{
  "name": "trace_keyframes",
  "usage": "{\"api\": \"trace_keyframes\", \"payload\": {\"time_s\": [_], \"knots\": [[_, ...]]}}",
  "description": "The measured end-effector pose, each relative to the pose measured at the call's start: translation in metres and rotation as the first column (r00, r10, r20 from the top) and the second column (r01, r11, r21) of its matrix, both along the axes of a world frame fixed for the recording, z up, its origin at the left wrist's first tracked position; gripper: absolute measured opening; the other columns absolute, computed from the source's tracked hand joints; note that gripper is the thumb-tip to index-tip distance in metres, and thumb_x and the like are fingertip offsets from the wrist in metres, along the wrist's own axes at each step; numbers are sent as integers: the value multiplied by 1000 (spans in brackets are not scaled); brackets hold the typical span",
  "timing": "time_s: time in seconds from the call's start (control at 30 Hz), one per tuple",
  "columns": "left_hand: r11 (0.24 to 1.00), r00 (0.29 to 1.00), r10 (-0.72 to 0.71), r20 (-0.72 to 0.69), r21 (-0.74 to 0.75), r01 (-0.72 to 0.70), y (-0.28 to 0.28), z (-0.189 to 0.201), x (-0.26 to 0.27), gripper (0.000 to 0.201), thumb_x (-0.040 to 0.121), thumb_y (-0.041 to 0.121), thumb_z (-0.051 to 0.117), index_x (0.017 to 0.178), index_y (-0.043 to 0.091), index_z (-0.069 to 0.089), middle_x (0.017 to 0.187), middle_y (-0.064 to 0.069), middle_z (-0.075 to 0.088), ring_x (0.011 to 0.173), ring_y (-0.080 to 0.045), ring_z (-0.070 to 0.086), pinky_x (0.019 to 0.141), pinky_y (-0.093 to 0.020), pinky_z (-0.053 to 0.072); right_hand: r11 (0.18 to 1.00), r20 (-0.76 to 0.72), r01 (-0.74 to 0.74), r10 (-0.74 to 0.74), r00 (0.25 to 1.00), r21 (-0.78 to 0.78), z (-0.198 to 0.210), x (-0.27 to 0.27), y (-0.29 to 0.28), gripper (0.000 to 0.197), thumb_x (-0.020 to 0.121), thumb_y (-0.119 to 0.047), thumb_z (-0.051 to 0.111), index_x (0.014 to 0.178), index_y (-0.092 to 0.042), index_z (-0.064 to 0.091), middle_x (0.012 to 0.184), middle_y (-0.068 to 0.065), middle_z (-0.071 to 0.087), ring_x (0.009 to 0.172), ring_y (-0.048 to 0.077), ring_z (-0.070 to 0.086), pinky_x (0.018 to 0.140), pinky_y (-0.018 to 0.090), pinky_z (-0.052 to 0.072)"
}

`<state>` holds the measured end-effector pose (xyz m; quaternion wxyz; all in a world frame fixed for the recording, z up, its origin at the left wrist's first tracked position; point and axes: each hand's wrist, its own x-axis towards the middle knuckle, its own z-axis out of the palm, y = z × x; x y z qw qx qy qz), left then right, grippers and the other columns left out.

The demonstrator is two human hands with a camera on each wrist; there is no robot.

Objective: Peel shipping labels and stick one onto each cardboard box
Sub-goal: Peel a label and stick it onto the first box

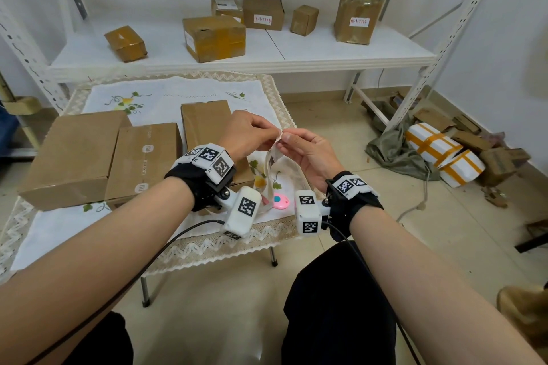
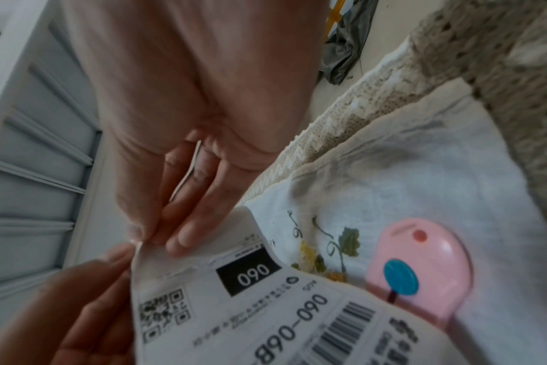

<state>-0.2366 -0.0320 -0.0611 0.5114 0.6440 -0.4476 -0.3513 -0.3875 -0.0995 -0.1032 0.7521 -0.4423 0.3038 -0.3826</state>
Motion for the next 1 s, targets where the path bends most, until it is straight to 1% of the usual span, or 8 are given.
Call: {"api": "trace_keyframes", "payload": {"time_s": [0.17,0.27,0.43,0.53,0.7,0.77,0.87,1.0], "knots": [[999,999,29,13,18,-29,-3,-1,1,6,79,4,69,78,1,74,69,-9,68,63,-14,64,75,-33,61,999,-36,-37,36,999,-38,7,2,4,14,91,7,59,98,-5,63,64,2,67,75,21,67,91,33,55],[998,998,52,-30,19,-51,-5,-2,2,8,81,2,67,75,4,73,68,-9,68,64,-17,65,75,-33,61,998,-42,-31,29,999,-55,8,3,5,16,92,8,56,96,-4,65,69,2,66,71,18,66,86,31,56],[996,994,56,-93,69,-50,-6,2,4,11,87,7,65,84,-2,71,72,-12,70,69,-21,69,72,-29,61,998,-62,-10,6,998,-65,10,2,4,22,94,8,48,98,-1,67,68,-5,66,62,8,60,85,28,56],[995,987,60,-148,94,-47,-5,6,4,12,88,9,62,85,-1,69,75,-14,72,74,-22,72,73,-28,61,998,-75,16,-20,997,-60,10,2,3,22,93,6,49,99,1,70,97,5,71,78,16,61,84,26,57],[996,980,61,-191,76,-47,-4,11,2,11,90,8,60,88,-1,66,77,-14,73,77,-23,74,75,-30,61,992,-150,123,-126,981,-27,5,4,-1,23,91,1,55,107,7,69,92,14,63,67,15,59,95,38,54],[997,979,62,-195,63,-51,-5,13,0,7,90,6,60,87,0,63,75,-14,72,73,-22,74,74,-30,62,991,-147,136,-137,980,-16,6,4,-2,24,90,-4,61,109,8,69,93,15,63,67,15,58,83,35,56],[997,978,68,-199,43,-61,-5,14,-2,10,89,3,60,80,4,58,75,-17,72,70,-21,73,72,-29,62,995,-145,97,-100,984,-28,8,5,0,26,90,-8,67,112,7,66,78,4,68,62,12,62,69,27,52],[998,983,70,-171,7,-69,-5,14,-2,14,88,5,62,75,7,56,75,-16,72,65,-18,70,68,-26,60,996,-161,59,-69,985,-70,9,5,1,11,92,-2,64,101,-7,65,87,6,62,64,10,62,57,21,50]]}}
